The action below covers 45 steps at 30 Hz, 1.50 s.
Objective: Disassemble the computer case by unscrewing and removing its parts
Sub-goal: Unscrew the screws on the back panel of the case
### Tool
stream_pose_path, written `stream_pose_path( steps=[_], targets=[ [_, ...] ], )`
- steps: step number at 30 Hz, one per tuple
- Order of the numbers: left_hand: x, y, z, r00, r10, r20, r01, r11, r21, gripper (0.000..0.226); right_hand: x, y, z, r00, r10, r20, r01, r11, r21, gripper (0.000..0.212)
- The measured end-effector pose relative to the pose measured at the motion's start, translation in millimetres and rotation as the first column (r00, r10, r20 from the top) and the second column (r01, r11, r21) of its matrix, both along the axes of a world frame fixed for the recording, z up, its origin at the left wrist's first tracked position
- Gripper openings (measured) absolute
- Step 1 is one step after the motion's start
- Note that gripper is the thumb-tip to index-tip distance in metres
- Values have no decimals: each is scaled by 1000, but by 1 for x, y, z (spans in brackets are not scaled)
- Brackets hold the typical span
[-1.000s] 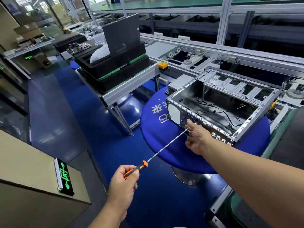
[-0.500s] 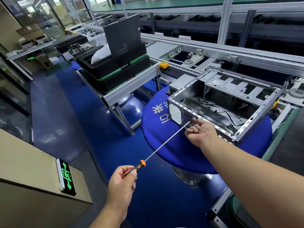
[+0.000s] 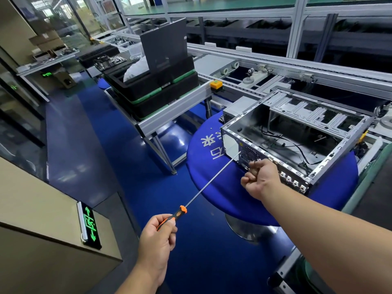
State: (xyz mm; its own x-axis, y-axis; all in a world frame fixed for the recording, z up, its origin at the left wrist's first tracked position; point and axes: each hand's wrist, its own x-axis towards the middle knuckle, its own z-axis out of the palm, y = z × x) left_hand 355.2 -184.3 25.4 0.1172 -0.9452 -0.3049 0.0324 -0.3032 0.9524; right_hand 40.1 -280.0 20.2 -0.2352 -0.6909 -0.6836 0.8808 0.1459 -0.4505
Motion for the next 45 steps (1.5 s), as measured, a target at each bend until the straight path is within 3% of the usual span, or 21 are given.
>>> stream_pose_path(
  steps=[5,10,14,24,32,38,45],
  targets=[
    [0,-1,0,1000,5,-9,-5,1000,16,9,-4,17,-9,995,100,13,-99,991,-88,11],
    [-1,-1,-4,1000,-20,18,19,999,44,9,-7,8,-18,978,191,-85,-190,982,21,28],
    [-3,0,-14,997,-61,56,57,995,80,9,-6,1,-27,945,278,-173,-268,960,76,13],
    [-8,-5,-28,987,-116,112,99,985,141,10,5,-16,-36,862,386,-330,-353,922,156,13],
    [-6,-34,-39,983,-123,139,98,979,178,14,9,-54,-53,898,362,-250,-331,930,157,10],
    [7,-59,-55,944,-230,235,176,958,227,25,9,-72,-73,898,357,-257,-332,933,137,24],
    [16,-78,-69,906,-317,280,250,936,249,29,10,-72,-87,918,278,-284,-263,961,89,19]
  ],
)
